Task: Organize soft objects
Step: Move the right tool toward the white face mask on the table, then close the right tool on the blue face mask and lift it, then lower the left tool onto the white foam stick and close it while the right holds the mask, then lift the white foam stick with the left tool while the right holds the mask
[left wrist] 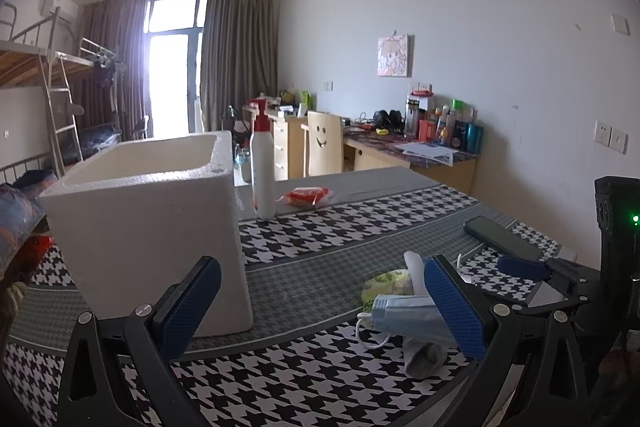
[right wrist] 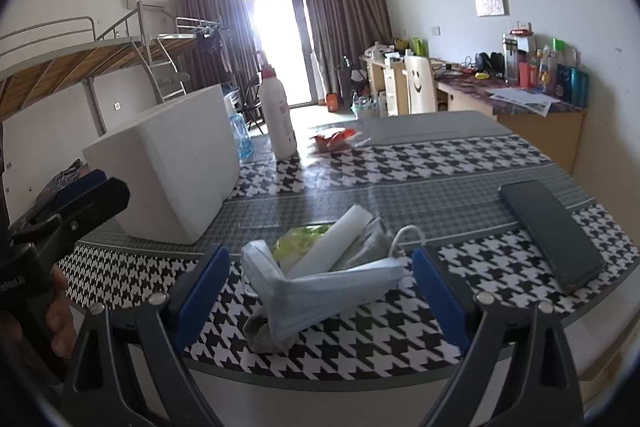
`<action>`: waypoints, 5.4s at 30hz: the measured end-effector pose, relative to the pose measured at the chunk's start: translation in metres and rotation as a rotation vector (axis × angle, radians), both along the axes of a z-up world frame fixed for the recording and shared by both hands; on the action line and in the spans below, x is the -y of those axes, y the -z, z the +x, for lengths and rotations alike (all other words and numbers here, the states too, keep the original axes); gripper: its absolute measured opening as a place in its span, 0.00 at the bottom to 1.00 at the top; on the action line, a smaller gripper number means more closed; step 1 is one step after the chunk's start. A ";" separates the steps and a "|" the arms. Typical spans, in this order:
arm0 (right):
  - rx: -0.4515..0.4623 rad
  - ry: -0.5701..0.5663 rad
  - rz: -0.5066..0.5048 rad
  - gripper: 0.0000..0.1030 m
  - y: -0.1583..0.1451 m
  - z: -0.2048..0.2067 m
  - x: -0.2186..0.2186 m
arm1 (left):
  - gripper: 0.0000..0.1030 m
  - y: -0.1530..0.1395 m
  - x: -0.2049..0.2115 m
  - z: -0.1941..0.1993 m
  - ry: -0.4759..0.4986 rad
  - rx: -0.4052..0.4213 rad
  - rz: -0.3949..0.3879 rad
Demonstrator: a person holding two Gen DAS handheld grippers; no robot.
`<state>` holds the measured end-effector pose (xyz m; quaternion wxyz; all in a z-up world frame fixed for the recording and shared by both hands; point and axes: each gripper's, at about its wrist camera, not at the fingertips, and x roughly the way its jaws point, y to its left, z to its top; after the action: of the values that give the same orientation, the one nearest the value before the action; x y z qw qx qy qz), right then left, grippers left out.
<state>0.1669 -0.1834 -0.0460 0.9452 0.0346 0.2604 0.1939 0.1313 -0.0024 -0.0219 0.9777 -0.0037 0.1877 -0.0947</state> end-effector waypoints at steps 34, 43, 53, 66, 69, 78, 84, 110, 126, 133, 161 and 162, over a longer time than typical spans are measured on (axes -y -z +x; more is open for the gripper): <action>-0.126 -0.071 0.051 0.28 0.021 -0.011 0.007 | 0.99 0.027 0.023 0.017 0.002 -0.130 0.035; -0.082 -0.070 0.077 0.18 0.004 -0.022 0.023 | 0.99 0.024 0.033 0.012 0.029 -0.123 0.049; -0.015 -0.023 0.097 0.12 -0.010 -0.031 0.040 | 0.99 0.022 0.046 0.012 0.043 -0.125 0.074; 0.033 0.039 0.160 0.11 -0.017 -0.033 0.066 | 0.99 0.029 0.067 0.026 0.092 -0.175 0.077; 0.018 0.062 0.160 0.11 -0.014 -0.031 0.070 | 0.99 0.032 0.071 0.030 0.097 -0.187 0.078; 0.003 0.090 0.138 0.11 -0.006 -0.032 0.077 | 0.99 0.040 0.087 0.044 0.120 -0.229 0.087; -0.014 0.105 0.135 0.12 0.000 -0.030 0.084 | 0.90 0.048 0.097 0.051 0.130 -0.260 0.108; -0.045 0.094 0.148 0.12 0.011 -0.028 0.090 | 0.23 0.075 0.115 0.070 0.205 -0.422 0.102; -0.032 0.086 0.144 0.12 0.006 -0.030 0.086 | 0.17 0.048 0.102 0.048 0.229 -0.324 0.079; -0.020 0.070 0.127 0.12 0.000 -0.031 0.076 | 0.17 0.042 0.091 0.040 0.232 -0.303 0.068; -0.015 0.037 0.112 0.12 -0.003 -0.028 0.058 | 0.40 0.055 0.074 0.040 0.120 -0.304 0.136; -0.017 0.037 0.112 0.12 -0.003 -0.028 0.059 | 0.40 0.054 0.075 0.039 0.119 -0.294 0.135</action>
<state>0.1389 -0.2421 -0.0432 0.9430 0.0939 0.2565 0.1904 0.1705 -0.0773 -0.0755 0.9303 0.0594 0.3347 -0.1380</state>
